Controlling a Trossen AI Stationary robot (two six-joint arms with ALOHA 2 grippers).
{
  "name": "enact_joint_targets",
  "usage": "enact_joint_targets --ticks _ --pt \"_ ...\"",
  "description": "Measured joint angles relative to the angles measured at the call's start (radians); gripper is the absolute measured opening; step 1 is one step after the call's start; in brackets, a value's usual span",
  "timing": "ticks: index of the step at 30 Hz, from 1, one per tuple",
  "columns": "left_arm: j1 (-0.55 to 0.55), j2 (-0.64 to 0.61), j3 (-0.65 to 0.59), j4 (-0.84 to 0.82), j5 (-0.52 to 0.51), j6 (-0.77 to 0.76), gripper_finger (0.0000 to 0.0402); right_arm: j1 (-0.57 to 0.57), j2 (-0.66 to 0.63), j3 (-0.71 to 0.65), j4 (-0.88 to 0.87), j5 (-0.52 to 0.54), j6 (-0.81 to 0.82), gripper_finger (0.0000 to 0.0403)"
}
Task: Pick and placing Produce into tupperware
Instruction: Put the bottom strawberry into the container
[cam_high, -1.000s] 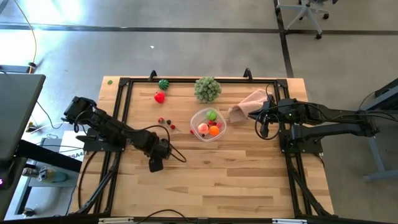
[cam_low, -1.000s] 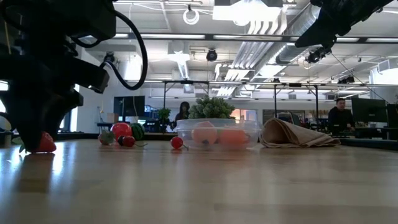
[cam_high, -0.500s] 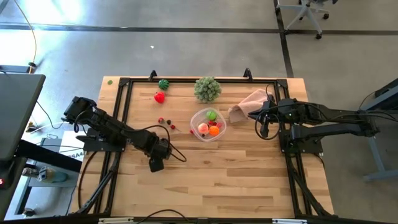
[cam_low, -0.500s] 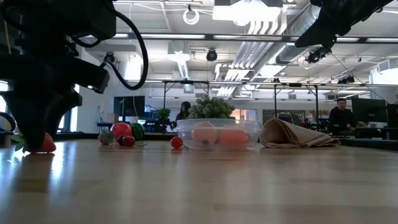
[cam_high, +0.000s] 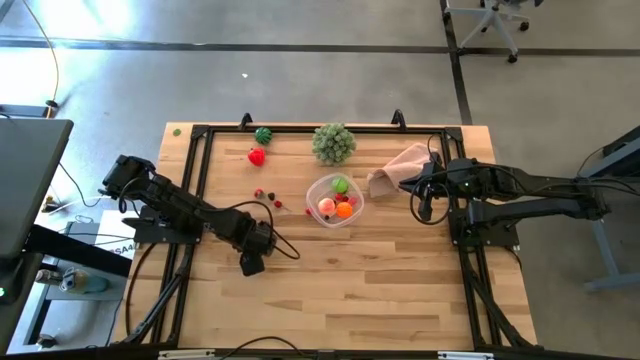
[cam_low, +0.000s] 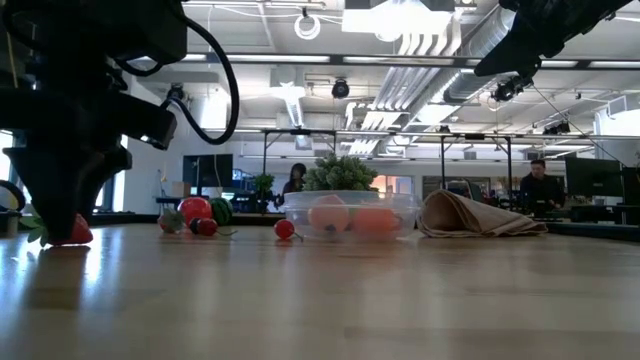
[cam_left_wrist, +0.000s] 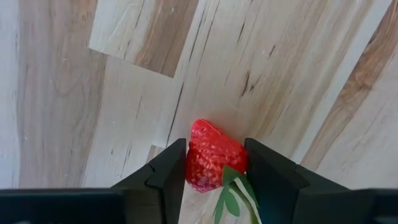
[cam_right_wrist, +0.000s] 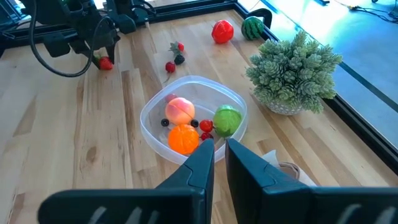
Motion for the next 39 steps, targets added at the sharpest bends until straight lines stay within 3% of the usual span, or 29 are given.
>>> enact_joint_targets --ticks 6,28,33,39 --pt "0.0 0.0 0.0 0.002 -0.003 0.0 0.0127 0.0 0.0 0.0 0.0 0.0 0.0 0.003" --pt "0.0 -0.02 0.017 -0.01 -0.039 0.011 0.0135 0.0 0.0 0.0 0.0 0.003 0.0 0.003" --pt "0.0 -0.061 0.066 -0.066 -0.097 0.011 0.0135 0.0 0.0 0.0 0.0 0.004 0.0 0.003" --pt "0.01 -0.087 0.205 -0.118 -0.285 0.093 0.0135 0.0 0.0 0.0 0.0 0.004 0.0 0.003"
